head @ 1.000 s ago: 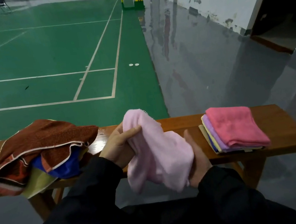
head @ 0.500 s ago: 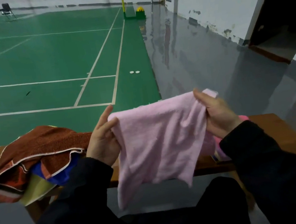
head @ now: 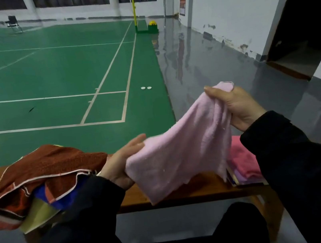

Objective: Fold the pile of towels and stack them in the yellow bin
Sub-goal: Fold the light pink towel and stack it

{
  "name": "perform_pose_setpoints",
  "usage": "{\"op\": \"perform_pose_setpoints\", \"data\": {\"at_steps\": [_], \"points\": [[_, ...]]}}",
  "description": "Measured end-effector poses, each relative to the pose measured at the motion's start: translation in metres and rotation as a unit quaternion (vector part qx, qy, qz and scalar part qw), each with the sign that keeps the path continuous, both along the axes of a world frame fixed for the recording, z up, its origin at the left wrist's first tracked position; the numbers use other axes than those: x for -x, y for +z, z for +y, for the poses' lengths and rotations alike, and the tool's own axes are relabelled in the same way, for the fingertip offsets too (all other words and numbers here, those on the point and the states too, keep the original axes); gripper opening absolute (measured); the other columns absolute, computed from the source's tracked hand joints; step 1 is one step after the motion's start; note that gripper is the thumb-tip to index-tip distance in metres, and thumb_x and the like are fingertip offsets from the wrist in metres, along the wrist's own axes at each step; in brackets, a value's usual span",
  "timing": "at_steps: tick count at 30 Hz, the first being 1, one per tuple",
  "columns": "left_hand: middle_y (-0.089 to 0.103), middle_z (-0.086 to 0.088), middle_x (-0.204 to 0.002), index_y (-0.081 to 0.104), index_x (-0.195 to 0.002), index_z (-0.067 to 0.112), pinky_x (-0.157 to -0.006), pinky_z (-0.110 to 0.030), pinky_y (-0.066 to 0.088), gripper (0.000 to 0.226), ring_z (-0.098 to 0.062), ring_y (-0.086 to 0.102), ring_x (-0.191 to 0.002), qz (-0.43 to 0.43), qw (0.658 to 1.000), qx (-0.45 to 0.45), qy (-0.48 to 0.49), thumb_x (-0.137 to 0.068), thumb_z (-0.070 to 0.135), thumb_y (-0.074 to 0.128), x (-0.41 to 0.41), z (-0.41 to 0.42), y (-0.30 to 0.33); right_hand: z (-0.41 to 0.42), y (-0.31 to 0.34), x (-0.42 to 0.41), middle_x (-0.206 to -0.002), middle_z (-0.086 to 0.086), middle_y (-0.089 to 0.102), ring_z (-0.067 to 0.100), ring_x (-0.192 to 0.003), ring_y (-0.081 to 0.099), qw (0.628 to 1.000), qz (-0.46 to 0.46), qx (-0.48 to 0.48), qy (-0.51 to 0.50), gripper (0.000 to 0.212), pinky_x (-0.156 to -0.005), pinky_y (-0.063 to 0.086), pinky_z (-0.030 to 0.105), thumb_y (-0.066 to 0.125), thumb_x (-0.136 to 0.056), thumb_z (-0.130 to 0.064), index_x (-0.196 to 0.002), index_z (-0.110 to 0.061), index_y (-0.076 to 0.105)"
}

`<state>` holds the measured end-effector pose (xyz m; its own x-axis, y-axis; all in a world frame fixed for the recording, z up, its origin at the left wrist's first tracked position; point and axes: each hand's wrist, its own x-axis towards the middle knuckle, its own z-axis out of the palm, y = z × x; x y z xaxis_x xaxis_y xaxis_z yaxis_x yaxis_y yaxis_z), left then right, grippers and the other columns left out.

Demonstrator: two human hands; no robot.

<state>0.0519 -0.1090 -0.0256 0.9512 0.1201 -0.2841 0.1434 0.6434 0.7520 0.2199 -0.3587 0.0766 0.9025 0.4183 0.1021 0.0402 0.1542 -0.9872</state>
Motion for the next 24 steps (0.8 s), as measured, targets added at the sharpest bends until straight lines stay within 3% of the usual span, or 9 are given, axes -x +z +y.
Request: {"op": "perform_pose_setpoints", "data": {"at_steps": [4, 7, 10, 12, 15, 17, 19, 21, 24], "points": [[0.073, -0.010, -0.120, 0.068, -0.123, 0.015, -0.081, -0.030, 0.060, 0.033, -0.021, 0.070, -0.101, -0.079, 0.974, -0.102, 0.186, -0.091, 0.009, 0.066, -0.006, 0.003, 0.026, -0.008, 0.003, -0.013, -0.080, 0.004, 0.074, 0.018, -0.075, 0.070, 0.997, -0.011, 0.048, -0.067, 0.023, -0.079, 0.057, 0.034, 0.084, -0.084, -0.025, -0.090, -0.006, 0.073], [0.074, -0.006, -0.110, 0.075, -0.111, 0.016, -0.089, -0.027, 0.055, 0.026, -0.016, 0.066, -0.100, -0.130, 0.946, -0.175, 0.238, -0.085, 0.012, 0.074, -0.007, 0.004, 0.045, -0.010, 0.003, -0.017, -0.085, 0.004, 0.075, 0.017, -0.079, 0.072, 0.996, -0.008, 0.043, -0.082, 0.018, -0.081, 0.056, 0.034, 0.075, -0.093, -0.022, -0.096, -0.005, 0.073], [0.074, -0.007, -0.111, 0.077, -0.108, 0.017, -0.084, -0.026, 0.056, 0.025, -0.016, 0.067, -0.098, -0.161, 0.926, -0.216, 0.266, -0.084, 0.010, 0.077, -0.008, 0.008, 0.057, -0.011, 0.005, -0.015, -0.079, 0.000, 0.076, 0.014, -0.076, 0.073, 0.996, 0.003, 0.017, -0.088, 0.022, -0.076, 0.058, 0.031, 0.076, -0.092, -0.023, -0.104, -0.005, 0.073], [0.075, -0.003, -0.111, 0.077, -0.107, 0.019, -0.086, -0.026, 0.057, 0.020, -0.015, 0.069, -0.099, -0.164, 0.916, -0.238, 0.277, -0.089, 0.010, 0.074, -0.010, 0.012, 0.063, -0.012, 0.008, -0.012, -0.079, 0.002, 0.075, 0.016, -0.077, 0.073, 0.997, 0.031, -0.027, -0.073, 0.022, -0.074, 0.059, 0.031, 0.079, -0.089, -0.023, -0.102, -0.006, 0.072], [0.075, 0.001, -0.108, 0.077, -0.104, 0.022, -0.090, -0.022, 0.052, 0.015, -0.008, 0.067, -0.098, -0.137, 0.875, -0.353, 0.302, -0.096, 0.013, 0.067, -0.015, 0.020, 0.070, -0.014, 0.011, -0.007, -0.092, 0.008, 0.074, 0.021, -0.089, 0.073, 0.992, 0.067, -0.102, -0.029, 0.025, -0.081, 0.060, 0.036, 0.073, -0.095, -0.025, -0.108, -0.004, 0.070], [0.074, 0.005, -0.102, 0.076, -0.104, 0.023, -0.084, -0.016, 0.049, 0.017, -0.002, 0.065, -0.090, -0.118, 0.832, -0.436, 0.321, -0.099, 0.015, 0.062, -0.018, 0.025, 0.073, -0.016, 0.013, -0.004, -0.100, 0.011, 0.073, 0.024, -0.099, 0.071, 0.992, 0.053, -0.116, 0.002, 0.028, -0.090, 0.058, 0.039, 0.067, -0.099, -0.027, -0.114, -0.002, 0.069], [0.071, 0.007, -0.090, 0.076, -0.104, 0.023, -0.071, -0.013, 0.045, 0.018, -0.002, 0.060, -0.074, -0.103, 0.804, -0.482, 0.334, -0.099, 0.017, 0.059, -0.022, 0.031, 0.075, -0.016, 0.014, 0.001, -0.095, 0.011, 0.072, 0.022, -0.094, 0.069, 0.992, 0.030, -0.123, 0.002, 0.022, -0.090, 0.057, 0.037, 0.069, -0.097, -0.023, -0.106, -0.003, 0.072], [0.063, 0.003, -0.077, 0.076, -0.103, 0.020, -0.060, -0.018, 0.041, 0.015, -0.006, 0.050, -0.061, -0.078, 0.808, -0.477, 0.337, -0.098, 0.020, 0.061, -0.025, 0.037, 0.077, -0.017, 0.014, 0.004, -0.086, 0.008, 0.072, 0.020, -0.086, 0.068, 0.991, 0.019, -0.129, -0.024, 0.012, -0.086, 0.056, 0.036, 0.074, -0.092, -0.019, -0.091, -0.007, 0.076], [0.072, -0.003, -0.090, 0.075, -0.108, 0.012, -0.078, -0.028, 0.052, 0.021, -0.010, 0.063, -0.078, -0.078, 0.917, -0.291, 0.260, -0.091, 0.025, 0.074, -0.023, 0.042, 0.081, -0.017, 0.010, 0.004, -0.085, 0.005, 0.073, 0.018, -0.085, 0.068, 0.991, 0.004, -0.128, -0.042, 0.013, -0.085, 0.055, 0.035, 0.077, -0.090, -0.020, -0.082, -0.010, 0.079]]}}
